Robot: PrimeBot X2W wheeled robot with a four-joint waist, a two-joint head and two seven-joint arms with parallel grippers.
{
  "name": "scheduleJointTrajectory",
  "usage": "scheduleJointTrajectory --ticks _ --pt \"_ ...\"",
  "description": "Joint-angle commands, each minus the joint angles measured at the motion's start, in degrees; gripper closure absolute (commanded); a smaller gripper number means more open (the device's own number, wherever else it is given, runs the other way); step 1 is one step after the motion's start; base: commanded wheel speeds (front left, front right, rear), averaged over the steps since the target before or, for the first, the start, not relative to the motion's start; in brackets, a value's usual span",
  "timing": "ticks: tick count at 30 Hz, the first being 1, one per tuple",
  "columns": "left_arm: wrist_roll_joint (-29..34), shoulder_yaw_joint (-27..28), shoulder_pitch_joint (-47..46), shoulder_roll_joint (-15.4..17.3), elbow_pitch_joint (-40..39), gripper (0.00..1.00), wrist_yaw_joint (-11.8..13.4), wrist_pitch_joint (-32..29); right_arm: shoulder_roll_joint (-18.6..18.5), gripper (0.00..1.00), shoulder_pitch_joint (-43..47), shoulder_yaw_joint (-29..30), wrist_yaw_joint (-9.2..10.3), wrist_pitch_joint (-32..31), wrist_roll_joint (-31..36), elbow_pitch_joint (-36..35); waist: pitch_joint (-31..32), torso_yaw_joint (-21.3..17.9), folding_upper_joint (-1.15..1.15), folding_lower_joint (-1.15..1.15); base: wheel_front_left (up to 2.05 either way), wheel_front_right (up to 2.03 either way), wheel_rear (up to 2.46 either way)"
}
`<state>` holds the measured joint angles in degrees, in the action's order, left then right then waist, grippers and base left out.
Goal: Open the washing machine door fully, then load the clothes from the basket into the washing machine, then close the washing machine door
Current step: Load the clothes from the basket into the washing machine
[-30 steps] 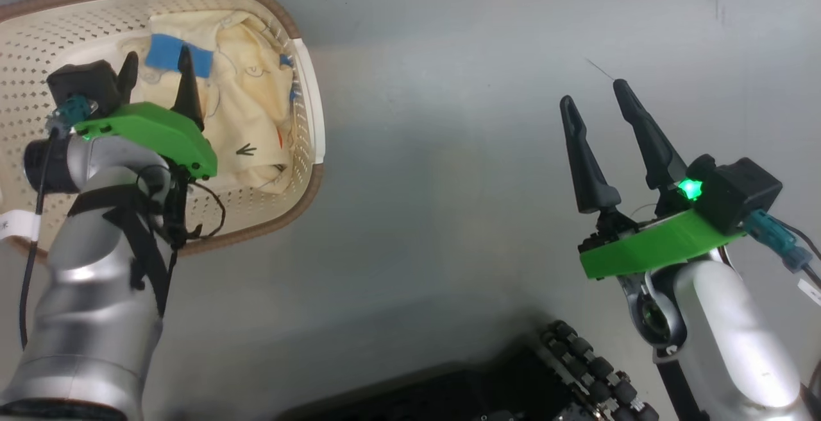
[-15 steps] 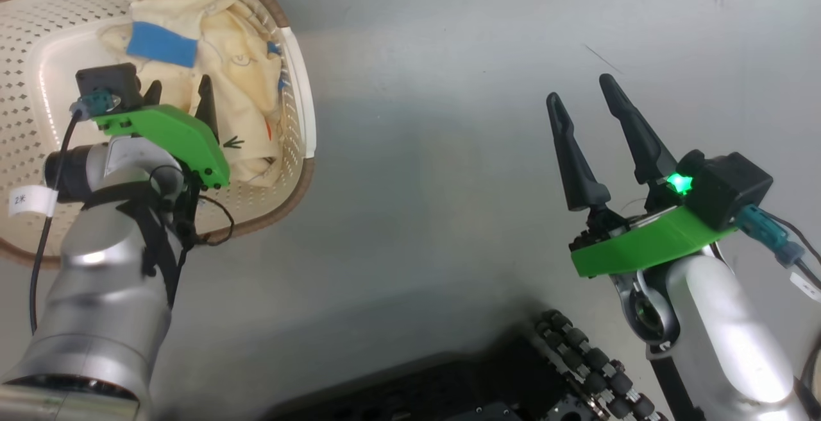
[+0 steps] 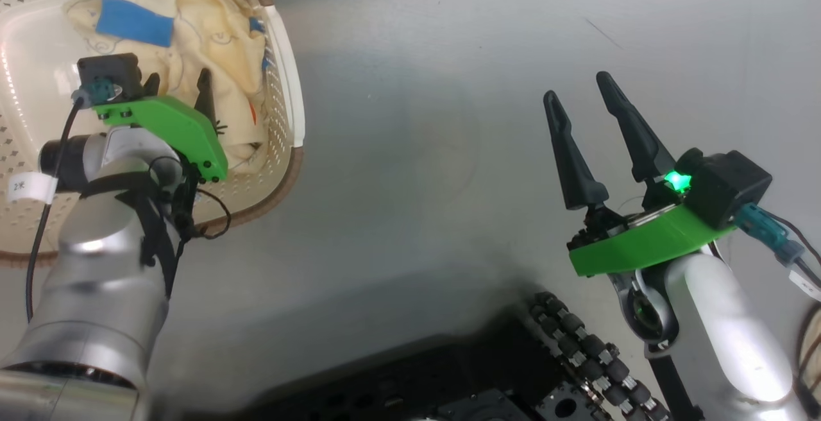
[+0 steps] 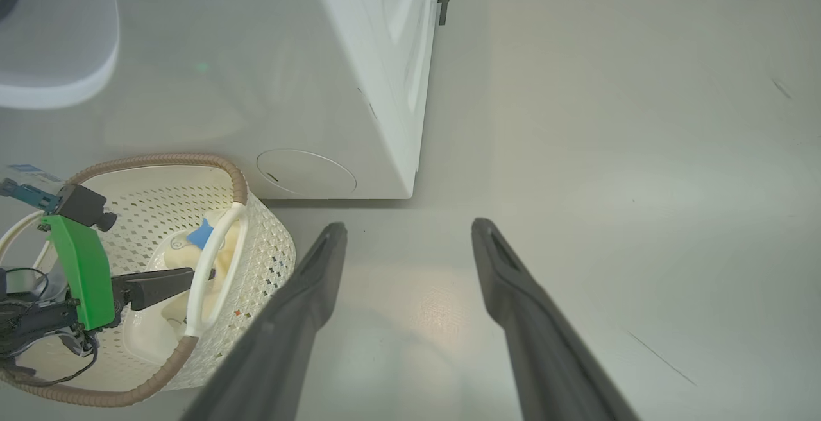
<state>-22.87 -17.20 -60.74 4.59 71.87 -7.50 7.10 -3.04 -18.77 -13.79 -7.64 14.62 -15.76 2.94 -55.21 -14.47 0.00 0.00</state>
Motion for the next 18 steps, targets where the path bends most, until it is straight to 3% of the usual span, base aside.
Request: scheduleJointTrajectory --ticks 1,13,18 --pt "-0.5 0.1 0.6 1.3 -0.2 0.0 0.0 0.5 0.1 0.0 1.7 -1.1 0.15 0.4 -0.5 -1.5 -0.3 -0.1 0.0 0.0 0.0 0.0 0.0" --pt "-1.8 -0.7 -2.6 1.3 0.6 0.0 0.0 0.6 0.2 0.0 2.2 -1.1 0.15 0.4 -0.8 -1.8 -1.8 -0.3 0.0 0.0 0.0 0.0 0.0" --pt "-1.6 -1.3 -3.3 1.6 1.2 0.0 1.2 -1.0 0.2 0.0 2.6 -1.0 0.15 0.4 -0.7 -2.0 -2.2 -0.6 0.0 0.0 0.0 0.0 0.0"
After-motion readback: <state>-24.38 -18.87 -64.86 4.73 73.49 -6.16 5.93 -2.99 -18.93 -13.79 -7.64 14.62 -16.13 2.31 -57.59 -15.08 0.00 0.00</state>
